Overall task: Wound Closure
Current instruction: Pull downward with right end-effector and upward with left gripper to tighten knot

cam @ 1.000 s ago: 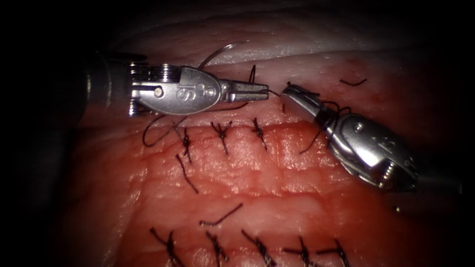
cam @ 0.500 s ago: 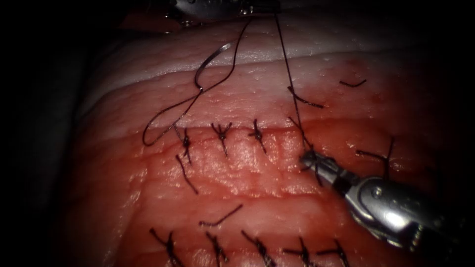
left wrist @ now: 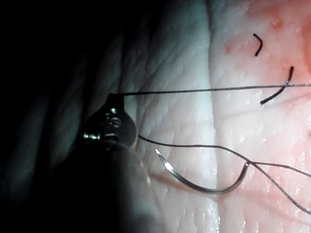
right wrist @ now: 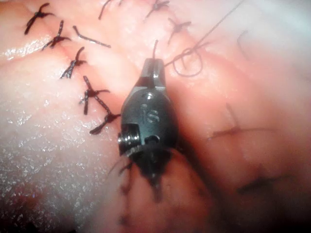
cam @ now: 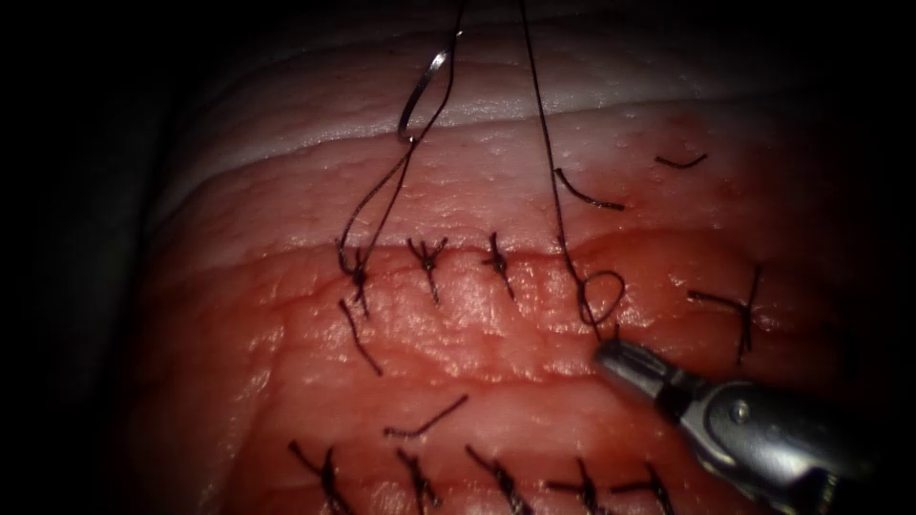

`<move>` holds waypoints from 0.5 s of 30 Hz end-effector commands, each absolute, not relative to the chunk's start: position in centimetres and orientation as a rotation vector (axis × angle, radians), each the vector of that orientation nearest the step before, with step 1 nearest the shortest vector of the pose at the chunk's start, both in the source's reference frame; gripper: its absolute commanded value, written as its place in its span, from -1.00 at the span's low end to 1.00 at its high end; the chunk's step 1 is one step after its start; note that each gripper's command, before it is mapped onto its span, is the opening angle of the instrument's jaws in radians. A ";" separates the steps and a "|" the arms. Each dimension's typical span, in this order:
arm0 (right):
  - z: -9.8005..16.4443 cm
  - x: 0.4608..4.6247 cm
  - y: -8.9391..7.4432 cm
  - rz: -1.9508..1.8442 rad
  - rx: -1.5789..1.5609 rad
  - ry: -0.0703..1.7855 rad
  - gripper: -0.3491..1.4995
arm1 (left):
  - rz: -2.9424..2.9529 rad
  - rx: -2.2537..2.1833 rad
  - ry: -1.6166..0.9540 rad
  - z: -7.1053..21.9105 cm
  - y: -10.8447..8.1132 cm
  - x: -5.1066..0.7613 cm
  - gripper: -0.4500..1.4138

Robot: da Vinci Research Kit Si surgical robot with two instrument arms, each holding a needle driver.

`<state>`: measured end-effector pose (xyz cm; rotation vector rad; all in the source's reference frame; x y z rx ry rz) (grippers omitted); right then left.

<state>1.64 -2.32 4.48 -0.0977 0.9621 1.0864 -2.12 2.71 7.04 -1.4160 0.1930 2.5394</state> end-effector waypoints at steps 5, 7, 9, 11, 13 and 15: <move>4.5 1.74 -2.4 1.076 -0.086 0.989 -1.00 | 2.472 -1.408 0.263 7.1 3.1 -2.10 -1.00; 4.5 1.71 -2.5 1.056 -0.065 0.985 -1.00 | 2.453 -1.396 0.311 7.2 3.2 -2.08 -1.00; 4.5 1.70 -2.5 1.054 -0.064 0.983 -1.00 | 2.446 -1.394 0.327 7.2 3.3 -2.07 -1.00; 4.5 1.70 -2.5 1.052 -0.063 0.986 -1.00 | 2.434 -1.384 0.355 7.2 3.4 -2.06 -1.00; 4.5 1.72 -2.5 1.052 -0.063 0.986 -1.00 | 2.434 -1.364 0.397 7.3 3.7 -2.05 -1.00; 4.5 1.73 -2.5 1.051 -0.063 0.988 -1.00 | 2.432 -1.354 0.404 7.4 3.8 -2.06 -1.00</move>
